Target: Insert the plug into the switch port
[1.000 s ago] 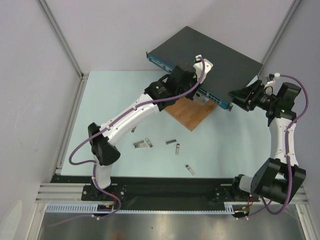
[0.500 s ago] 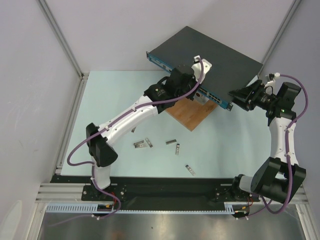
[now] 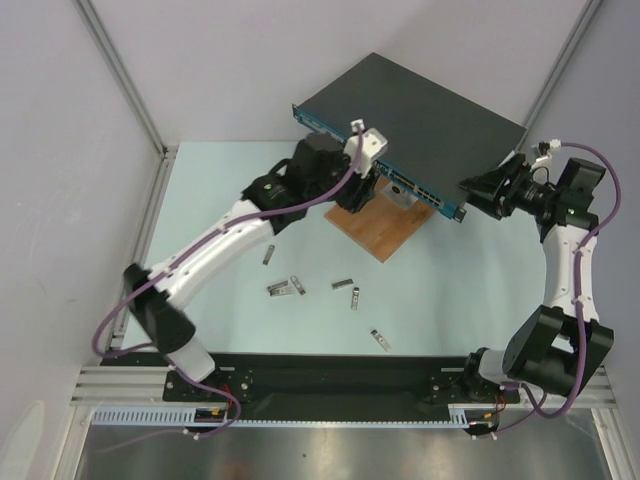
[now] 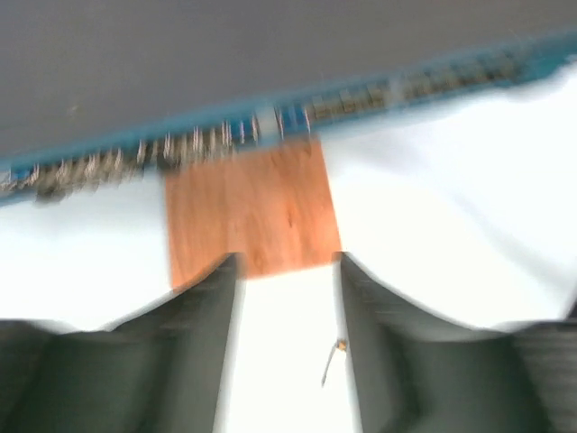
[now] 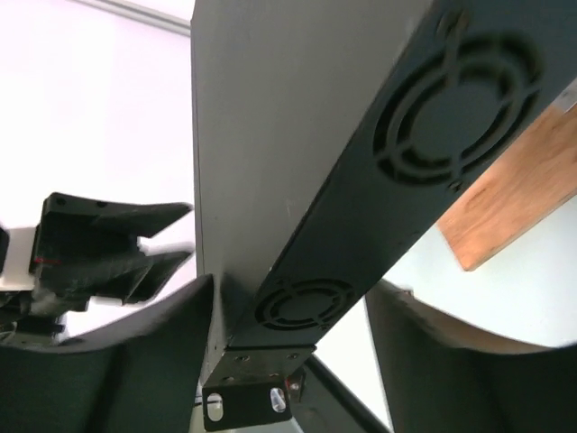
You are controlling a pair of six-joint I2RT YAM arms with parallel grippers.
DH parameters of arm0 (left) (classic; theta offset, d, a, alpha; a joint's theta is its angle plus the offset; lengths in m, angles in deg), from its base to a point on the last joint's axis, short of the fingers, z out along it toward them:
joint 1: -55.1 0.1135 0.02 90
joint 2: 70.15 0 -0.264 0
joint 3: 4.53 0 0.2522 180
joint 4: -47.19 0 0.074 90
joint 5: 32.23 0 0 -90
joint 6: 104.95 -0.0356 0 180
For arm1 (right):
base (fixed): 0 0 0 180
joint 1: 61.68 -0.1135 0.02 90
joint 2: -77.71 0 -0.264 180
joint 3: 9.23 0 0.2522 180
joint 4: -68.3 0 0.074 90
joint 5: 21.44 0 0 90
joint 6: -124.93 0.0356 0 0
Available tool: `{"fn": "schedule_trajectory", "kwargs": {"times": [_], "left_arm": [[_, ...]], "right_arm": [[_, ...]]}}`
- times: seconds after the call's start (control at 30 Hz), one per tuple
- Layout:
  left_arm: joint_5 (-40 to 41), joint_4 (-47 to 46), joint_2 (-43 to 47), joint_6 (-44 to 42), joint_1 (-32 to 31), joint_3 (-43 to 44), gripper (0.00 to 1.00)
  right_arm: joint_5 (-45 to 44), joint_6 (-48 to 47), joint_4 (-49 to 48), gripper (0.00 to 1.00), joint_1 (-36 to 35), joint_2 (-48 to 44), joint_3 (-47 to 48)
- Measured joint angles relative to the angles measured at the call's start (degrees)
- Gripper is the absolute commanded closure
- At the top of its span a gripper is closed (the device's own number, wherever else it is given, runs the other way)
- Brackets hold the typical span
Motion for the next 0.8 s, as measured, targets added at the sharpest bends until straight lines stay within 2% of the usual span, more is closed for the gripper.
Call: {"fn": "schedule_trajectory", "kwargs": {"times": [0.03, 0.13, 0.27, 0.37, 0.47, 0.57, 0.67, 0.8], "left_arm": [[-2.3, 0.1, 2.9, -0.9, 0.9, -2.8, 0.38], [-9.6, 1.0, 12.7, -5.6, 3.6, -11.2, 0.3], [-18.6, 3.1, 23.8, -16.1, 4.7, -23.0, 0.28], [-22.8, 4.6, 26.6, -24.2, 2.5, -30.8, 0.28], [-23.8, 4.9, 24.6, -32.0, -2.3, -38.1, 0.29], [-24.0, 4.6, 19.2, -38.4, -8.0, -41.1, 0.3], [-24.1, 3.5, 13.0, -43.2, -12.5, -40.5, 0.31], [-25.2, 4.1, 3.7, -47.9, -15.6, -35.1, 0.3]], "right_arm": [[-0.5, -0.9, 0.0, 0.18, 0.2, 0.2, 0.6], [-0.9, -3.3, 0.3, 0.05, 1.9, 0.5, 2.3], [-0.9, -7.2, 2.4, 0.0, 4.0, 0.2, 4.1], [-1.1, -11.1, 5.7, 0.0, 5.1, -0.7, 4.9], [-1.2, -14.1, 8.7, 0.0, 6.0, -2.2, 5.9], [-0.3, -16.8, 11.3, 0.0, 7.4, -3.8, 7.2], [0.0, -19.2, 14.3, 0.0, 9.1, -4.7, 9.0], [-0.9, -22.1, 18.9, 0.0, 10.9, -4.9, 10.8]]}}
